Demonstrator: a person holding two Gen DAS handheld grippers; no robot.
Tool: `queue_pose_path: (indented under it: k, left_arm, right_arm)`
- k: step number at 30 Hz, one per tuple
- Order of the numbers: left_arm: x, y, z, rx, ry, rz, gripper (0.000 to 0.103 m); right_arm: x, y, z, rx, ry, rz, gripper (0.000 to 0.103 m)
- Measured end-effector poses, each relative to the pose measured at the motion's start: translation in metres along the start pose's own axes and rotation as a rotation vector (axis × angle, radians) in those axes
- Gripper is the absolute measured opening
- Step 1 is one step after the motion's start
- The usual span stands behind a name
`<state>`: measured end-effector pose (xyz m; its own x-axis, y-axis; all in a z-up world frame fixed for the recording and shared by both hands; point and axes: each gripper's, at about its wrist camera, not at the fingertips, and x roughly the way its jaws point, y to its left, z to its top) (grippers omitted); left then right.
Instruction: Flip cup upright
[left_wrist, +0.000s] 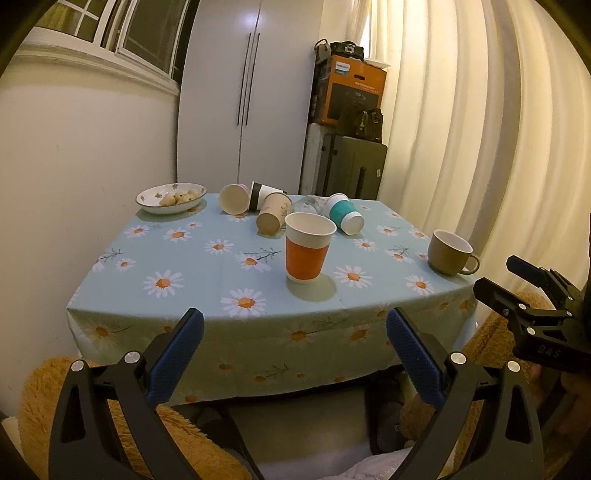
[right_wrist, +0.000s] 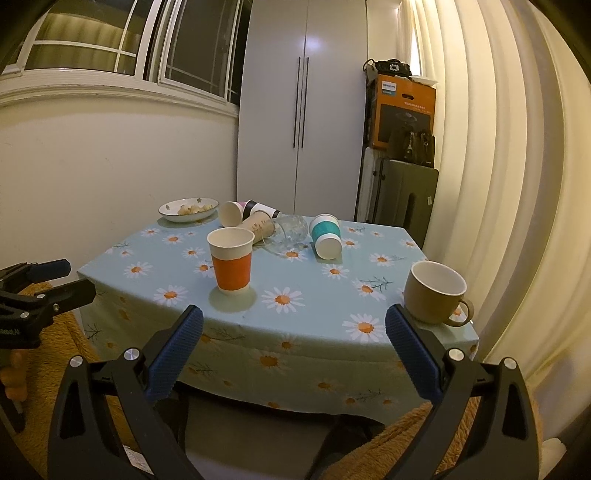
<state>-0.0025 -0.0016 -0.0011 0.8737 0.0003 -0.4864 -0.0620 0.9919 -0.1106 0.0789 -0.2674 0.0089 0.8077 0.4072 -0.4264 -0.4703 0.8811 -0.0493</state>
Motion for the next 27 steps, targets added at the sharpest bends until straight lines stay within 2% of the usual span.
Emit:
queue_pose_path:
  k: [27]
  left_arm:
    - [0.0012, -0.0025, -0.0005, 0.001, 0.004, 0.0, 0.096]
  right_arm:
    - [0.0036, -0.0011, -0.0032, 0.002, 0.011, -0.006, 0.098]
